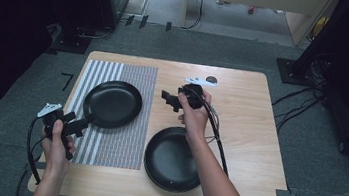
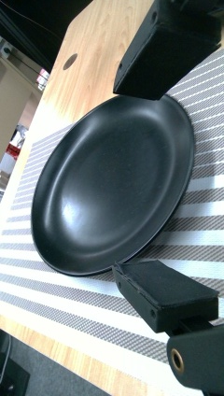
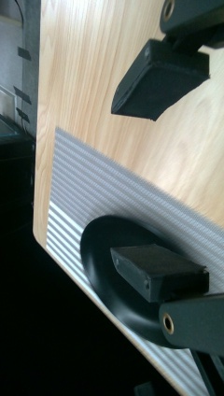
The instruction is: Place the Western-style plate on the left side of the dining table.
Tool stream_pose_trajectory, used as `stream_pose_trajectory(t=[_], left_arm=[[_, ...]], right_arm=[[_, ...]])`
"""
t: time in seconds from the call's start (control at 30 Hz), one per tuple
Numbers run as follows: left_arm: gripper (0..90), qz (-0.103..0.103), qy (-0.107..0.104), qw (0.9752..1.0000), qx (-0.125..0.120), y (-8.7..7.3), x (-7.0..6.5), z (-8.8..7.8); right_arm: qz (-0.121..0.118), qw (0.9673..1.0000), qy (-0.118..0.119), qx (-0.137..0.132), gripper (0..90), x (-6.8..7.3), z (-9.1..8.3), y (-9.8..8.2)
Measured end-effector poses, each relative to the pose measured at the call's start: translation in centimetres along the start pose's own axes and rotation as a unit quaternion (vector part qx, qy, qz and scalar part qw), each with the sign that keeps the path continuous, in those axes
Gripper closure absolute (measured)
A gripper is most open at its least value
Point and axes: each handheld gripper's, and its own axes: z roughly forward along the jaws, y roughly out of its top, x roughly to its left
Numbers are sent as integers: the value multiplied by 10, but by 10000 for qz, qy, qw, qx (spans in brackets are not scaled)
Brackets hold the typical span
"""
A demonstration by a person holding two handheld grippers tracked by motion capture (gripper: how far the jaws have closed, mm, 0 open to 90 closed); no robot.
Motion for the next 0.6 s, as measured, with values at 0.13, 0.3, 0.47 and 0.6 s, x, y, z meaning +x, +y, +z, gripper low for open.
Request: stream_pose_trajectory(t=[0.13, 0.3, 0.47, 0.6], left_arm=[[122, 107, 87, 9999, 57, -6, -6, -4], [124, 259, 146, 9996, 26, -11, -11, -12], [124, 410, 168, 9990, -26, -16, -16, -21], [124, 528, 234, 9983, -15, -21, -17, -26]], right_arm=[[-203, 9997, -158, 16, 243, -6, -23, -10], [-234, 9996, -110, -67, 234, -12, -50, -20], [-328, 9994, -71, -88, 225, -12, -70, -28], [-385, 9992, -75, -110, 222, -12, -85, -35]])
